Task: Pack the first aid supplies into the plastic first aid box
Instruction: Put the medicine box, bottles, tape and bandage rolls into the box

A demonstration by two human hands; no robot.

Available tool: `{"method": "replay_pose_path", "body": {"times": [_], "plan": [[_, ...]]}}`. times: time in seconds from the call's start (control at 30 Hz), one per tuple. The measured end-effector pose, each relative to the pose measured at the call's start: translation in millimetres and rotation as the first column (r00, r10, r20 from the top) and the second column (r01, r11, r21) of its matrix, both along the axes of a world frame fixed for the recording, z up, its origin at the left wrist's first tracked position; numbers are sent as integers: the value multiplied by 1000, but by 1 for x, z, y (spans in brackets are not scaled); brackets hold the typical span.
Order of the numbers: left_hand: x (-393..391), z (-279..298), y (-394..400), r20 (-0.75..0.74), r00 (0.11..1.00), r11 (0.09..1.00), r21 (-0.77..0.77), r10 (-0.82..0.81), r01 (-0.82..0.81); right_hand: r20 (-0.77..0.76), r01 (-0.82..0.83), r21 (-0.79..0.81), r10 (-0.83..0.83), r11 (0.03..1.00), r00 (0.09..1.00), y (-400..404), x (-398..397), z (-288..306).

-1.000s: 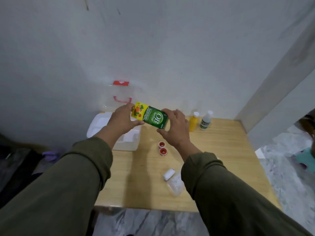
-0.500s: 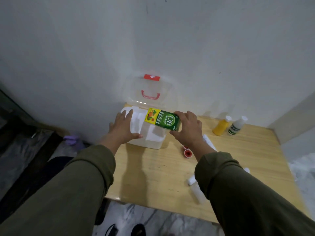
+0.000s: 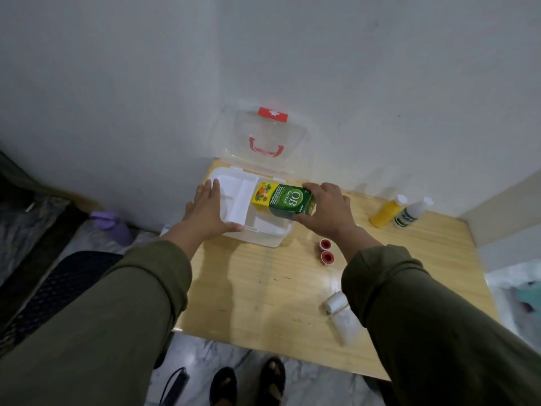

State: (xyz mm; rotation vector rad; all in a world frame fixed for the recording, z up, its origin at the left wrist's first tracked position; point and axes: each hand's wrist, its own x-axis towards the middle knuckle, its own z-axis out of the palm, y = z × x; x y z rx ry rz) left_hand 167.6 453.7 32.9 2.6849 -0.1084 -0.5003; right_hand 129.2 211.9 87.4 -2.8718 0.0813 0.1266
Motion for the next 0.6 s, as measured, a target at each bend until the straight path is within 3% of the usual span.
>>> {"method": "replay_pose_path", "body": {"times": [0.23,0.6], "plan": [[1,-3,6,63,997,992,-126,35,-27,9,-7,59,7,998,1000,-5,16,0],[3,7,-2,18,998,995,-89,52,-50,45,-101,-60,104,993,994,7,37,-13]]}}
